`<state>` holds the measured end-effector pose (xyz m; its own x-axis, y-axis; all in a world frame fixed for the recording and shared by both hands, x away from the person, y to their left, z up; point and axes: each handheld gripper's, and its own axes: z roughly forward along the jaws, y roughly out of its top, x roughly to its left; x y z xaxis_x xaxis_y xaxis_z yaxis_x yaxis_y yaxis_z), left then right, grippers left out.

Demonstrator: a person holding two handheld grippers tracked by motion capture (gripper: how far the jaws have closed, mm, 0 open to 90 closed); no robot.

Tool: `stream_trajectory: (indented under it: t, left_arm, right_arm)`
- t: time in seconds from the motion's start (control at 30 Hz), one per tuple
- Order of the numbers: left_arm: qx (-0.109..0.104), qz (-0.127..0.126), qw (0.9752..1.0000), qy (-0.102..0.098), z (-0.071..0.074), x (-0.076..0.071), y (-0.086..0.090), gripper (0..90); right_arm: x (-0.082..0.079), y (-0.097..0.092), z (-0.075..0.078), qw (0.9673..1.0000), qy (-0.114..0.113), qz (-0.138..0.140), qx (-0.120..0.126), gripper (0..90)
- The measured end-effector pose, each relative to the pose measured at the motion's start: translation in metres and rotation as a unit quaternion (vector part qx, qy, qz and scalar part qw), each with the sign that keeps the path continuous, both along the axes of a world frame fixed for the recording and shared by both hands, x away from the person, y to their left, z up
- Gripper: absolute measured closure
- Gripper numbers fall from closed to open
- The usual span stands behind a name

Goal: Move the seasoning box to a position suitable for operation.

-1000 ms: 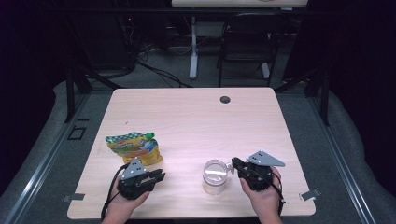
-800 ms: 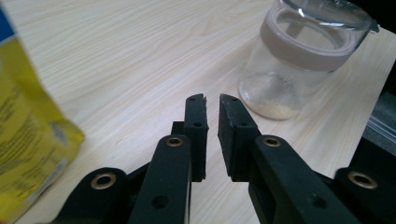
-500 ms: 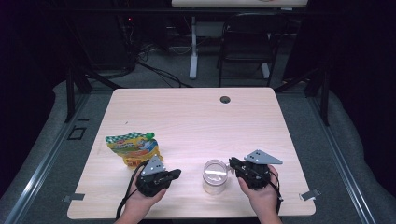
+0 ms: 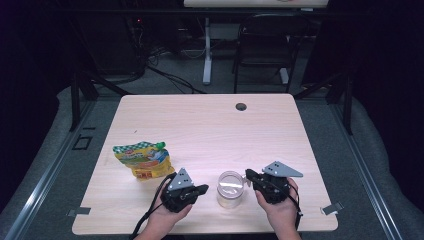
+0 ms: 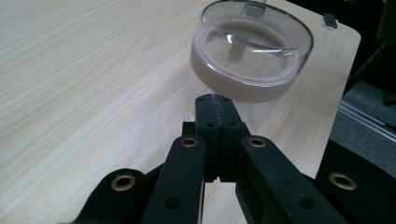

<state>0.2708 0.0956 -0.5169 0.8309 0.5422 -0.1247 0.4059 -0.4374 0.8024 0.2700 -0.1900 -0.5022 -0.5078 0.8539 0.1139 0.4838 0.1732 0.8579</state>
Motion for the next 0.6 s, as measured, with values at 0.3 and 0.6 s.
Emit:
stream_trajectory:
  t: [0.3, 0.6]
  left_arm:
    - [0.010, -0.016, 0.9998, 0.006, -0.005, 0.000, -0.015, 90.0]
    - [0.005, -0.019, 0.9998, 0.011, -0.006, 0.000, -0.020, 90.0]
  right_arm:
    - [-0.001, 0.000, -0.001, 1.0000, -0.001, 0.000, 0.006, 87.4]
    - [-0.001, -0.001, -0.001, 1.0000, -0.001, -0.001, 0.006, 87.0]
